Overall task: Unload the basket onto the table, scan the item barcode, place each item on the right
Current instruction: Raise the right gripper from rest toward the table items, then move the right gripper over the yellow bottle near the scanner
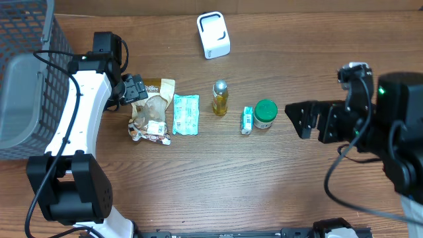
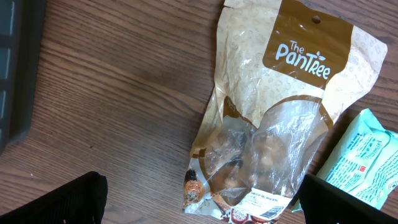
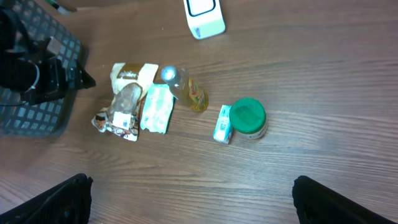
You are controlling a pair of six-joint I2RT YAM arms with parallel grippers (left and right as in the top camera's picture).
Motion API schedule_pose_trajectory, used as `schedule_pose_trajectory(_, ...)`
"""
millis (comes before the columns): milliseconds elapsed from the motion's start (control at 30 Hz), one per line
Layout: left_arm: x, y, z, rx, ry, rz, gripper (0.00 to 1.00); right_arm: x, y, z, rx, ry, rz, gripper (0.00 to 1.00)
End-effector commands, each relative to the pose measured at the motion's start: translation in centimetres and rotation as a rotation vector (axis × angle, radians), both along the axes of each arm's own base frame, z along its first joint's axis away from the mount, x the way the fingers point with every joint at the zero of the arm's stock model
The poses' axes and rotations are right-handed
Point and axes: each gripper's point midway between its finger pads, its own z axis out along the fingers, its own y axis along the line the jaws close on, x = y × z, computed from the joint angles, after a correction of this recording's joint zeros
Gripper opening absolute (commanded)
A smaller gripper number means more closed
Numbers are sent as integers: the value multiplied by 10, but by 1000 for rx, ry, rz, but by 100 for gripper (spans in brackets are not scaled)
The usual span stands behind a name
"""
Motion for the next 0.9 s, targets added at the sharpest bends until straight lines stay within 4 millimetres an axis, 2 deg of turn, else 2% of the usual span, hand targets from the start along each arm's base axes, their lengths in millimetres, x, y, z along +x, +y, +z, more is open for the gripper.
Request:
schedule_pose_trajectory(0, -2, 3, -6, 8, 18, 12, 100, 17, 5, 0, 16, 1, 10, 100)
schedule_pose_trajectory(200, -2, 3, -6, 8, 18, 13, 100, 61, 33, -9, 147, 42, 66, 100)
schedule_pose_trajectory(267, -2, 3, -6, 8, 18, 13, 100, 79, 40, -28, 159, 107, 52, 100)
schedule_pose_trajectory(433, -2, 3, -6, 8, 18, 13, 100, 105, 53, -58, 82, 140, 48, 100)
schedule_pose_trajectory(600, -2, 3, -6, 8, 18, 12, 100, 120, 61, -65, 1, 87, 32, 100)
schedule_pose_trajectory(667, -2, 3, -6, 8, 18, 12, 100, 127, 64, -63, -24, 49, 23, 100)
schedule_pose_trajectory(767, -2, 3, -6, 8, 18, 12, 100, 134, 69, -46, -32, -18, 20, 100)
schedule_pose_trajectory(833, -2, 3, -6, 8, 18, 13, 100, 136, 69, -21, -17, -67, 18, 100)
schedule_pose_trajectory(867, -2, 3, -6, 8, 18, 12, 99, 134, 68, 7, -8, -116, 23, 100)
